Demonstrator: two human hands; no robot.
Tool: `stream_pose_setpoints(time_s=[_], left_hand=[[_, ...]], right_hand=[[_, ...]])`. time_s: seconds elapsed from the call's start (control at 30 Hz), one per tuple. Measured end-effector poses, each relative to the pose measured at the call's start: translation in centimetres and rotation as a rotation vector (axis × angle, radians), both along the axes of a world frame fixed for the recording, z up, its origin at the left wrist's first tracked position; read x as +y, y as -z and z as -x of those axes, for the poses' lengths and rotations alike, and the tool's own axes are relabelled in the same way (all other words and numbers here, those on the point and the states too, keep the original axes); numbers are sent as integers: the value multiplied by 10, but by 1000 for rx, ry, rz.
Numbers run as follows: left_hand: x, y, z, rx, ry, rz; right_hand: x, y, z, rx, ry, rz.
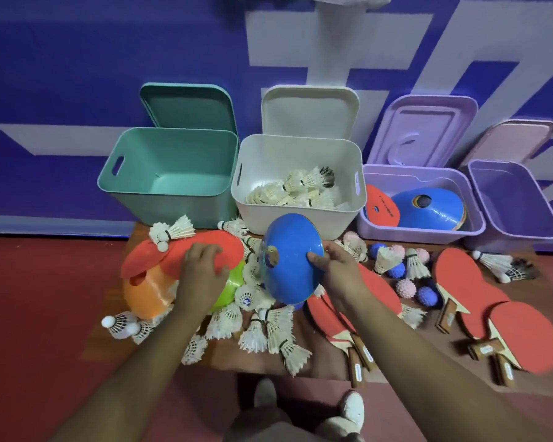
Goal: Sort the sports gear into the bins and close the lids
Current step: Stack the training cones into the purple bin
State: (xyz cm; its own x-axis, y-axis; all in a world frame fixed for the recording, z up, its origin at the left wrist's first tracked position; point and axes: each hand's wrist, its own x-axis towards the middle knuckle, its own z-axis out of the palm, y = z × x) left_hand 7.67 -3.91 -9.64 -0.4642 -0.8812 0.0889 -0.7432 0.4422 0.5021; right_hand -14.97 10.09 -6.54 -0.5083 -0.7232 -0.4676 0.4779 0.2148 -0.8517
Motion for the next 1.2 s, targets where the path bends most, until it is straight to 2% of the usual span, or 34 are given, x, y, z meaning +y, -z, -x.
stream_pose_setpoints(time_s=[0.1, 0.23, 0.43, 0.77, 1.03, 1.2], left_hand=[[-28, 25, -29, -250, 70, -135], [-41, 41, -33, -518, 163, -160], [-53, 40, -31, -551, 244, 1], [-50, -25, -12, -221, 111, 209], [-37, -83, 21, 22, 86, 192], [-37, -108, 48, 238, 35, 15]], right_hand=[[-7, 0, -8, 4, 3, -15], [-12, 5, -16, 17, -9, -37], [-14, 12, -17, 15, -34, -52], [-20, -11, 0, 81, 4, 23], [-6, -45, 32, 129, 77, 101], [8, -61, 62, 136, 150, 136]])
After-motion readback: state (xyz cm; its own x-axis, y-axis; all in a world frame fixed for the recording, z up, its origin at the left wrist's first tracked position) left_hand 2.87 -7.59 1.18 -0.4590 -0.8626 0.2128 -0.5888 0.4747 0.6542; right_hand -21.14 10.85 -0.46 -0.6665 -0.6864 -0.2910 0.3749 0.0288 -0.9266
